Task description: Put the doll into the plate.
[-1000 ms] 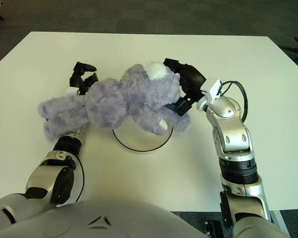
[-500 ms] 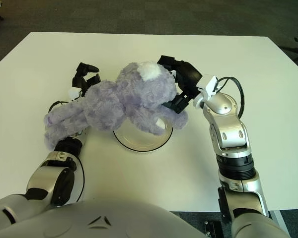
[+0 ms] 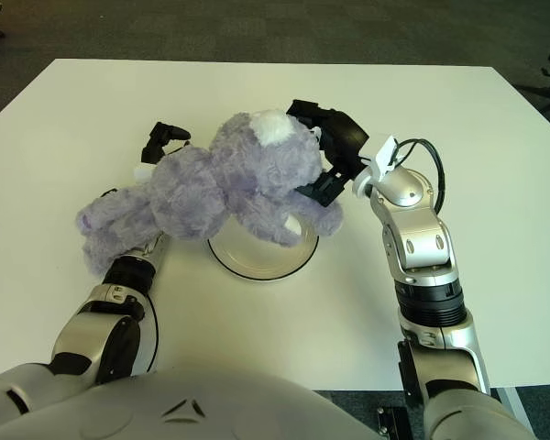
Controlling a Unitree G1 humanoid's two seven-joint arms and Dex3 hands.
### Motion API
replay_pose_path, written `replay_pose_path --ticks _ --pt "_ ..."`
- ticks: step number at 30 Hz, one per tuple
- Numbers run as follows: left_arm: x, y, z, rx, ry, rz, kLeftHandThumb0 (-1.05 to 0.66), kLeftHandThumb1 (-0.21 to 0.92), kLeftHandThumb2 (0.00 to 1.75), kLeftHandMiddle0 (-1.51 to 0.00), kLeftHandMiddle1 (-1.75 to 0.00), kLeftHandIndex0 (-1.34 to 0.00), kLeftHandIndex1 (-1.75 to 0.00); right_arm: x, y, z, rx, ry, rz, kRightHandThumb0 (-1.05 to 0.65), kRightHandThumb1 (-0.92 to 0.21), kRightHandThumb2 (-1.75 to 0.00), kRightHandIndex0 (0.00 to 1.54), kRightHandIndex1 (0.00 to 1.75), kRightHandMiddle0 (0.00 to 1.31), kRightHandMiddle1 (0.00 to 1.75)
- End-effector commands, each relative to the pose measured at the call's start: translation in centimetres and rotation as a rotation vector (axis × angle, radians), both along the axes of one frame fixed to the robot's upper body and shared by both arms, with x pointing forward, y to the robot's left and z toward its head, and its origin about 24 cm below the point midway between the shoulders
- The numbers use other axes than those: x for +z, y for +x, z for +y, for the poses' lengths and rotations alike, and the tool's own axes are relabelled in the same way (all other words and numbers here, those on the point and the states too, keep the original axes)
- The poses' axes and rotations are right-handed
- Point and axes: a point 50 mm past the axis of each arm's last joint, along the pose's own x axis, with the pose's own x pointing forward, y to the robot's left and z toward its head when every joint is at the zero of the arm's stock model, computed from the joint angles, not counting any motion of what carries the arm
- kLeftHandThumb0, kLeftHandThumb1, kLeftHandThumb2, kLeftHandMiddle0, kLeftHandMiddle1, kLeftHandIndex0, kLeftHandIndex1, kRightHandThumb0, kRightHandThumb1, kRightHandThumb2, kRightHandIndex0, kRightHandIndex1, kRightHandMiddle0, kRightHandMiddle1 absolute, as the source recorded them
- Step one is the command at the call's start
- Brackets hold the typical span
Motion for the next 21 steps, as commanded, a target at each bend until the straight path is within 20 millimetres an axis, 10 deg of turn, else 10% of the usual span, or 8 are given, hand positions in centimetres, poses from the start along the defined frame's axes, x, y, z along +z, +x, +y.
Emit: replay_pose_path --ticks 1,14,21 --pt "-1.09 -0.53 0.24 0.001 0.010 0.050 -0.41 0.53 1.04 -1.10 -1.75 -0.44 -1.75 0.69 0.01 0.21 0.000 -0.032 -0.026 -0.01 0.05 -1.63 0.86 1.75 0.80 1.48" --pt "-0.96 -0.43 0.48 0.012 0.014 0.047 -0.41 0.53 1.05 -1.10 -1.75 -0.45 -1.75 0.71 -0.06 -0.03 0.030 -0.129 -0.012 -0.01 -0.17 -1.37 0.67 1.75 0.73 1.39" --pt "-0.94 -0.40 0.59 0.011 0.014 0.043 -0.41 0.53 1.04 -1.09 -1.75 -0.44 -1.75 0.90 -0.18 -0.39 0.069 -0.173 0.000 0.22 -0.36 -1.23 0.54 1.72 0.33 1.59"
